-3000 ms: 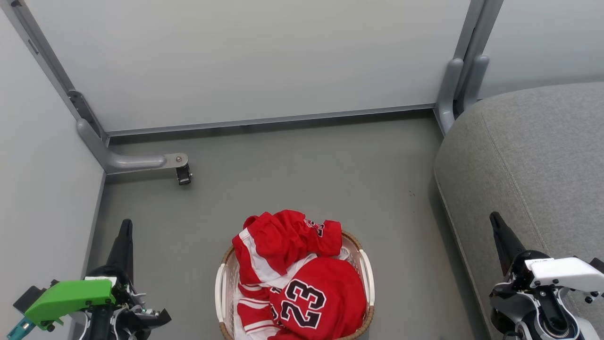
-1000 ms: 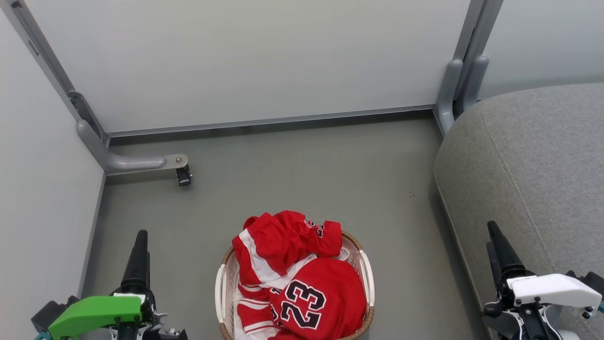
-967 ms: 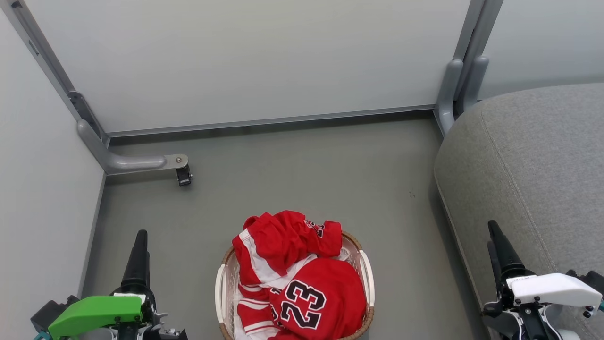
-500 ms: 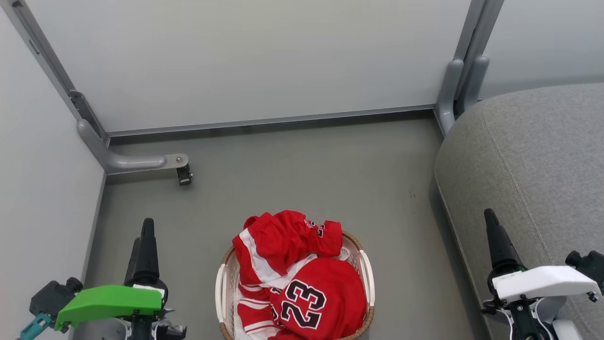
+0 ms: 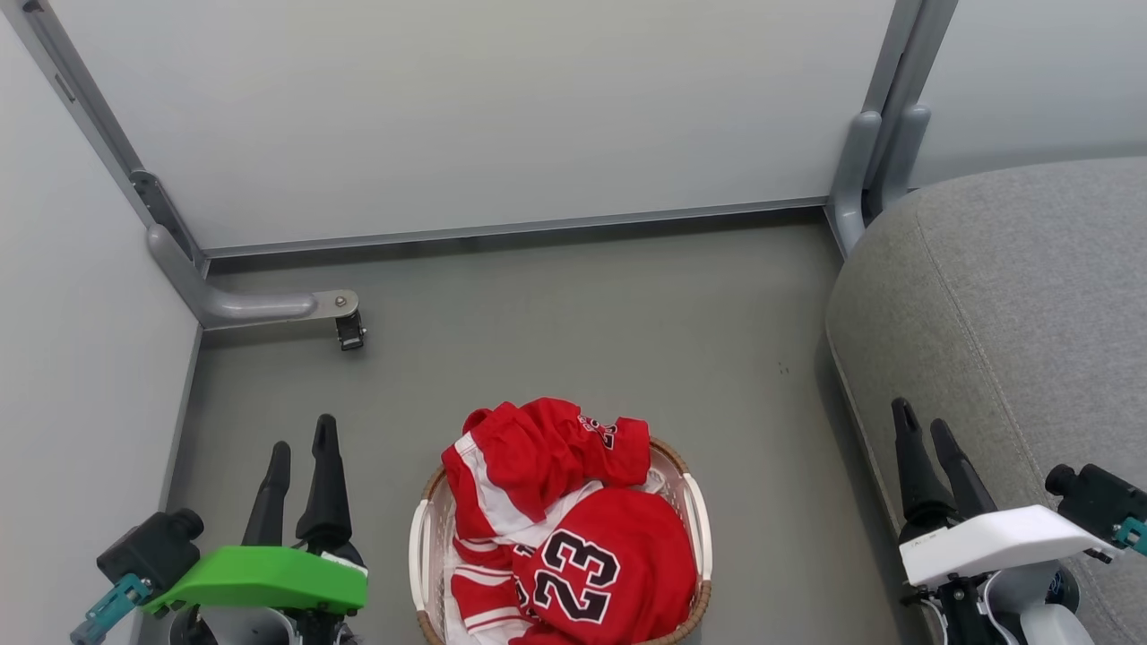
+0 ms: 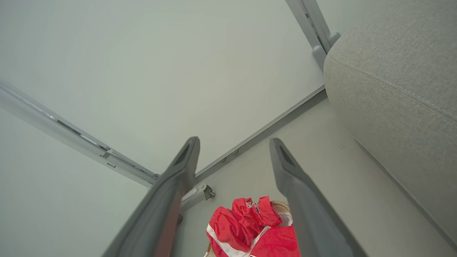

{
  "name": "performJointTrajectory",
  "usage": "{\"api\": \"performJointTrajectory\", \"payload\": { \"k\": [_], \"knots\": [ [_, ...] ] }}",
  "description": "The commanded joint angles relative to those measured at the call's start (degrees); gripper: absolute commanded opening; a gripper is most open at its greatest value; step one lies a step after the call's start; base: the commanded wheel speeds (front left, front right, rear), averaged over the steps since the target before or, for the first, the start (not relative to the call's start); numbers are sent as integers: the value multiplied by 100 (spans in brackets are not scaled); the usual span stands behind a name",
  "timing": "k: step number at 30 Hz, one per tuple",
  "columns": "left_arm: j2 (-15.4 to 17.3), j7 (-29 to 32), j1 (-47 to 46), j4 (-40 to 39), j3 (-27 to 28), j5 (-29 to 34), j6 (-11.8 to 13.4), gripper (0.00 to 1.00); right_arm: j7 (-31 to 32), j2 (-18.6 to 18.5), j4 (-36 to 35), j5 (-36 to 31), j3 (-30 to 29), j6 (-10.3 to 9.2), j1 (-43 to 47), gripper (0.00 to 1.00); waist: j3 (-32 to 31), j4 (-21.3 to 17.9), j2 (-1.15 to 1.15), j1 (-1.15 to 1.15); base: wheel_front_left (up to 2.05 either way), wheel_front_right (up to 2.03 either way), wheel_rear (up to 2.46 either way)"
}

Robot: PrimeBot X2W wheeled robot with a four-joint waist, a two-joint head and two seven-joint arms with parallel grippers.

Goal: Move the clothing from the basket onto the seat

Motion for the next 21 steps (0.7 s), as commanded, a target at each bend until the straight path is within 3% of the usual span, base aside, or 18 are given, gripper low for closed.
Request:
{"api": "performJointTrajectory", "payload": {
  "k": [1,21],
  "knots": [
    [36,-66,18,-100,-37,238,33,100,-72,-39,-92,-204,25,2,39,100,1,-1,0,0,0,0,0],
    [46,-377,193,41,-144,1562,165,100,-388,-50,-90,-1593,232,2,90,100,15,26,0,0,0,0,0]
  ]
}}
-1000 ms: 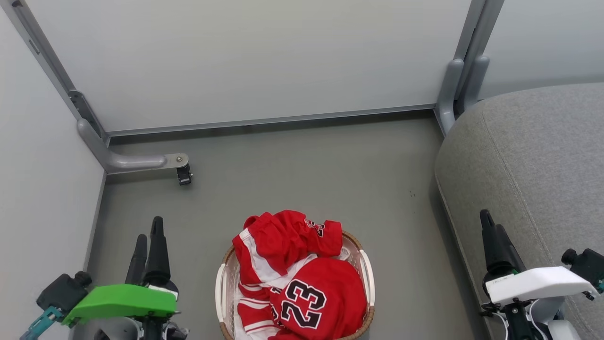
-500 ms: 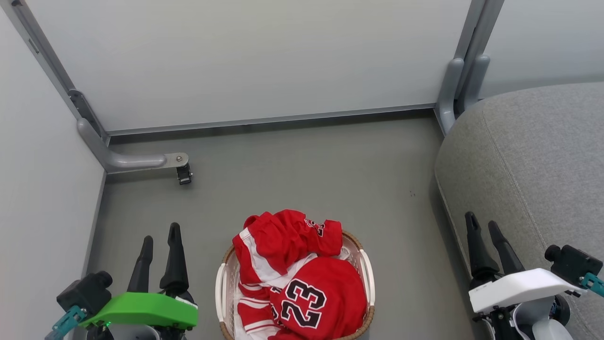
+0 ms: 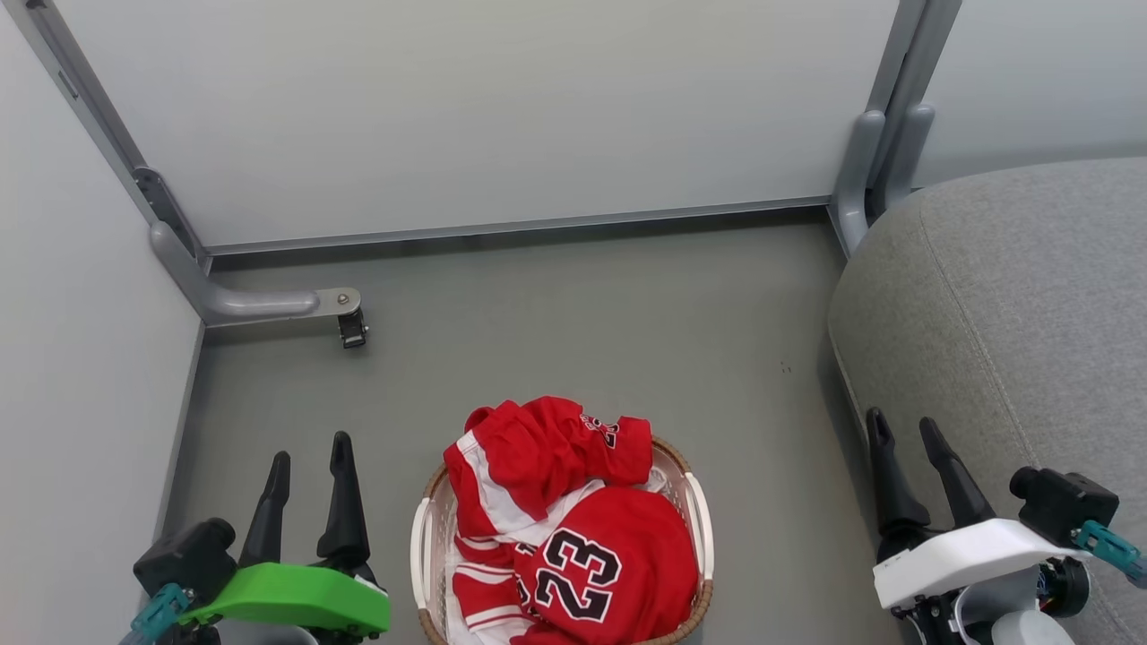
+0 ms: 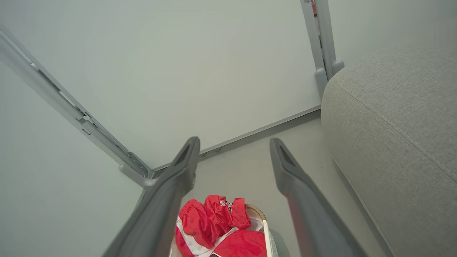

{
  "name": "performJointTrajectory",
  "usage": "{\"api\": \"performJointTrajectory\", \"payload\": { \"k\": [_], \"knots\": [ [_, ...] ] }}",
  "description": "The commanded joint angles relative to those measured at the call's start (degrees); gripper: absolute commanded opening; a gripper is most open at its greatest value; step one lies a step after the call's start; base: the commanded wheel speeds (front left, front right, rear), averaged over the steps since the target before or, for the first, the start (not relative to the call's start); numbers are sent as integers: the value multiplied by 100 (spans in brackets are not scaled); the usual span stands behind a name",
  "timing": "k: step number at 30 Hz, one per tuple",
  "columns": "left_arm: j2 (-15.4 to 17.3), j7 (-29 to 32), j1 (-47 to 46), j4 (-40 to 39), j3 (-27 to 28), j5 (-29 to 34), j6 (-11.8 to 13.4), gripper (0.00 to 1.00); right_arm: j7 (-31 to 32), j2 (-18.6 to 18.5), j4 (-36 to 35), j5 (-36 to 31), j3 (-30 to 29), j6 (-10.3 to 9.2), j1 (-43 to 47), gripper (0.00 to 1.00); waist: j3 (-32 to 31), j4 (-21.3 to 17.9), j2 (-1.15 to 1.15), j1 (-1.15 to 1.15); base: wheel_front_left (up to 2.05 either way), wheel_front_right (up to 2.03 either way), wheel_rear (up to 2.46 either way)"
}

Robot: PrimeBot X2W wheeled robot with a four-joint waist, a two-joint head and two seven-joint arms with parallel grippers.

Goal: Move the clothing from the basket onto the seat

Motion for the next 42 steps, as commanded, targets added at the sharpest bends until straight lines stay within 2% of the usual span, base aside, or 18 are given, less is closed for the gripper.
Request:
{"api": "performJointTrajectory", "payload": {
  "k": [1,25,42],
  "knots": [
    [42,-54,58,-35,-5,162,26,100,-65,-33,-90,-192,20,2,7,100,3,1,0,0,0,0,0],
    [50,-363,134,130,-206,1300,113,100,-377,-45,-90,-1482,98,3,70,100,43,22,0,0,0,0,0],
    [54,-556,176,326,-302,1875,104,100,-567,-54,56,-2255,153,3,121,100,70,42,0,0,0,0,0]
  ]
}}
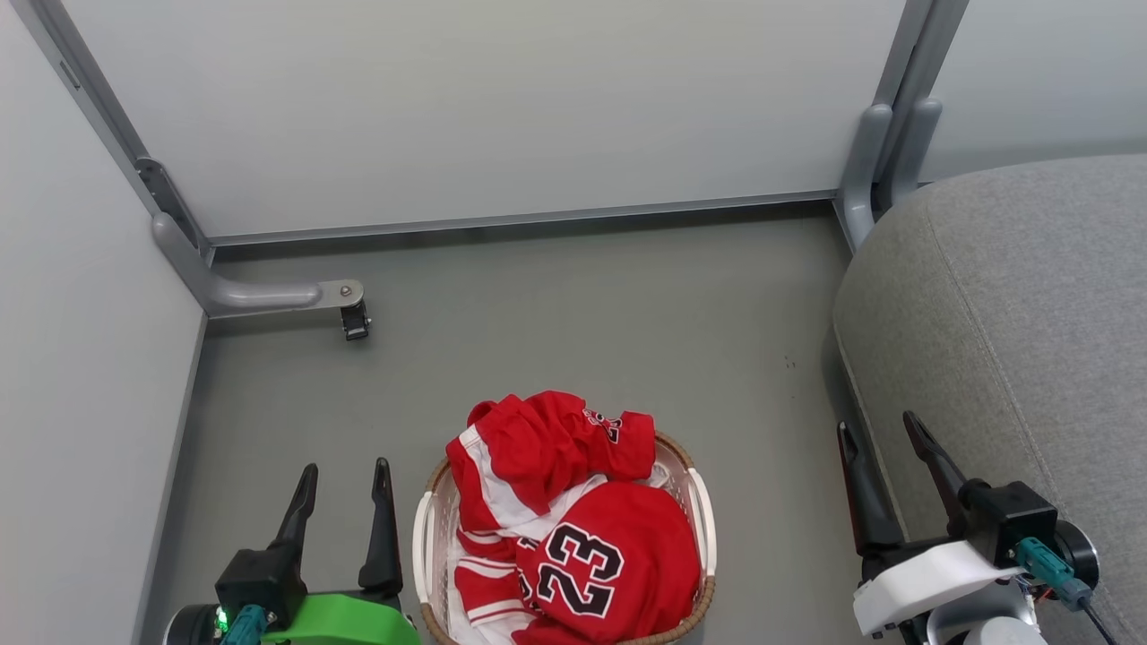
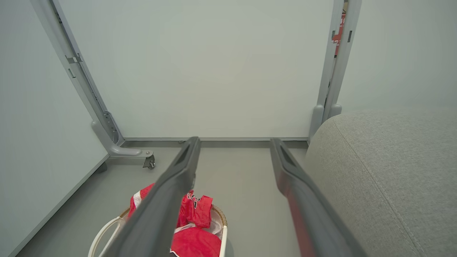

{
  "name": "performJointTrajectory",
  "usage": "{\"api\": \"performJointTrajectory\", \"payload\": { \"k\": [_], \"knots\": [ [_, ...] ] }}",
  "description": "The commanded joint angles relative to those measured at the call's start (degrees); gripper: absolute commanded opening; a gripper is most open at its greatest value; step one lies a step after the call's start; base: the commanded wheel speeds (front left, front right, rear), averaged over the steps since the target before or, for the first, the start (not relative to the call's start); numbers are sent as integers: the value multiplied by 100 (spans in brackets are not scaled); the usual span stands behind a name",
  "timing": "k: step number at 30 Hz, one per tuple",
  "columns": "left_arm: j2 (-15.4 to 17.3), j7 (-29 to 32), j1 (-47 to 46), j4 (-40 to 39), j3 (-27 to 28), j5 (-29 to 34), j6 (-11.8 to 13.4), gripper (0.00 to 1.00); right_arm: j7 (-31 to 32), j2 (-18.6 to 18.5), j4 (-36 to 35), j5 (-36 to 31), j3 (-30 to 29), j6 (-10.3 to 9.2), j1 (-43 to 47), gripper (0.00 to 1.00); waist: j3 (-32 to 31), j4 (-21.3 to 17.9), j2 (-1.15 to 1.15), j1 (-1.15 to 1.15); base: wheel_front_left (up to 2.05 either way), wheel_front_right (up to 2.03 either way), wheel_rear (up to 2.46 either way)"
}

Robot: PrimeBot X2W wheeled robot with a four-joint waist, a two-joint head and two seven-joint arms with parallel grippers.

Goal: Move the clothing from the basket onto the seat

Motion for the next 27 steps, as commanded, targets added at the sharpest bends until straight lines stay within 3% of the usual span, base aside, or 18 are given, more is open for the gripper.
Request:
{"api": "performJointTrajectory", "payload": {
  "k": [1,11,27],
  "knots": [
    [36,-51,66,10,-11,119,9,100,-55,-36,10,-131,12,2,74,100,5,1,0,0,0,0,0],
    [40,-166,50,152,-63,410,41,100,-155,-40,24,-503,43,1,72,100,26,6,0,0,0,0,0],
    [39,-138,-10,280,-43,278,32,100,-152,-39,47,-420,13,1,56,100,31,14,0,0,0,0,0]
  ]
}}
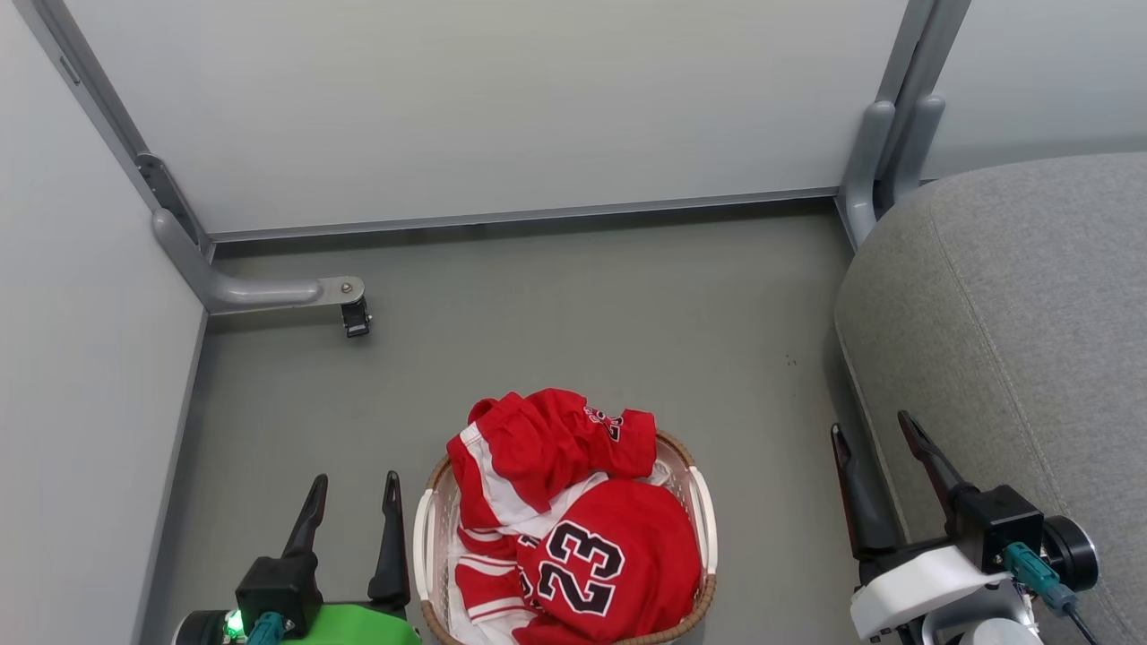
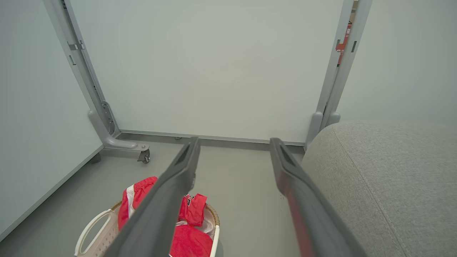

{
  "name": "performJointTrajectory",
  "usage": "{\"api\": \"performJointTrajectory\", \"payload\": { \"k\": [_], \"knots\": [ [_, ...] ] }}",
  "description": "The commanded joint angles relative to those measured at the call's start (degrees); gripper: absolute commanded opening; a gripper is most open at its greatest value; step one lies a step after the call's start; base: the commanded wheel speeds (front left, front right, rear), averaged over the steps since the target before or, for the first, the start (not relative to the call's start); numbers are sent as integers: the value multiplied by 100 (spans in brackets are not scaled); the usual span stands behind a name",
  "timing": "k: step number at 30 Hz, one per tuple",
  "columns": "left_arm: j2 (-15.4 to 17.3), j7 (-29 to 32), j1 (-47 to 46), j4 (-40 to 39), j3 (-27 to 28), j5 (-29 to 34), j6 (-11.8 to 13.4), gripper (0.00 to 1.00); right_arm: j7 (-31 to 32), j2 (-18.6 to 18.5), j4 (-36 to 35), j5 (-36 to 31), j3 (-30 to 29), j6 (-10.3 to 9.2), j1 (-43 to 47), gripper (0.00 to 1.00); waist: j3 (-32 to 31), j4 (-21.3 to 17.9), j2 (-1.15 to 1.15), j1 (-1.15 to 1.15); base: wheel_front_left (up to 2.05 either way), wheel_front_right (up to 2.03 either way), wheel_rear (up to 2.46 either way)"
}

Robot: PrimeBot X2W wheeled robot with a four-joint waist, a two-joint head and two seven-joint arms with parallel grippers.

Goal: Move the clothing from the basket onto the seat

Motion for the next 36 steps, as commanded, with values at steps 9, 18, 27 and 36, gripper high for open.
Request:
{"api": "performJointTrajectory", "payload": {
  "k": [9,18,27,36],
  "knots": [
    [36,2,-7,57,23,-79,17,100,-30,-32,31,87,-6,0,56,100,2,-1,0,0,0,0,0],
    [36,2,0,61,10,-96,17,100,-30,-32,28,150,-5,0,49,100,32,-3,0,0,0,0,0],
    [34,2,-268,121,-169,11,-125,100,-29,-32,-73,140,-65,0,-121,100,334,4,0,0,0,0,0],
    [34,2,-1438,1021,-753,181,-415,100,-29,-32,-329,41,-211,-1,-707,100,1532,-157,0,0,0,0,0]
  ]
}}
